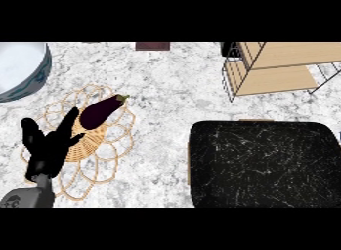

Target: Pick the pear from the tray and place it in the tiered shelf

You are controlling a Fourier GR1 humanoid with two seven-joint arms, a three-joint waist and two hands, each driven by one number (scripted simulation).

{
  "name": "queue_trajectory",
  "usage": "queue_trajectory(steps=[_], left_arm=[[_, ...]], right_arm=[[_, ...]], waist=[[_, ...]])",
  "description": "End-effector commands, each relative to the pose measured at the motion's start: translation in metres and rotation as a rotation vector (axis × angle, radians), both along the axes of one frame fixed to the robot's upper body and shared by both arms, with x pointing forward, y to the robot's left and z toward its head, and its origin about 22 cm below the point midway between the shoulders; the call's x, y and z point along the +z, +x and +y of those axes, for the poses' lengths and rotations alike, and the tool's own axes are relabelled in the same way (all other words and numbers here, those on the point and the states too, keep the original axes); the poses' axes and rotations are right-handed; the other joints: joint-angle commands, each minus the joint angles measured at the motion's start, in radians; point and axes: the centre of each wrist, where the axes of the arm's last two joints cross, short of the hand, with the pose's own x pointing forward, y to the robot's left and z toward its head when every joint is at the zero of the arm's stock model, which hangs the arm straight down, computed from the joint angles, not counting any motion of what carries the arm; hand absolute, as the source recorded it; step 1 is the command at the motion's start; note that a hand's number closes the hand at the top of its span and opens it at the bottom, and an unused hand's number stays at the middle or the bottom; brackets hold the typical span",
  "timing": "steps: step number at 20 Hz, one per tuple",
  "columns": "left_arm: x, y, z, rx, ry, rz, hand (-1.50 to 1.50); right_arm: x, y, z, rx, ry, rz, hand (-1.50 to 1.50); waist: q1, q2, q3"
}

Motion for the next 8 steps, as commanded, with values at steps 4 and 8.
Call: queue_trajectory(steps=[4, 8], left_arm=[[-0.027, -0.008, -0.022, 0.025, -0.028, 0.083, 0.0], [-0.002, 0.008, -0.01, 0.021, -0.01, 0.042, 0.0]], right_arm=[[-0.013, -0.056, -0.077, -0.001, 0.074, 0.007, -1.5], [-0.014, -0.076, -0.097, 0.021, 0.057, -0.022, -1.5]], waist=[[-0.007, 0.011, -0.003], [-0.002, 0.01, -0.002]])
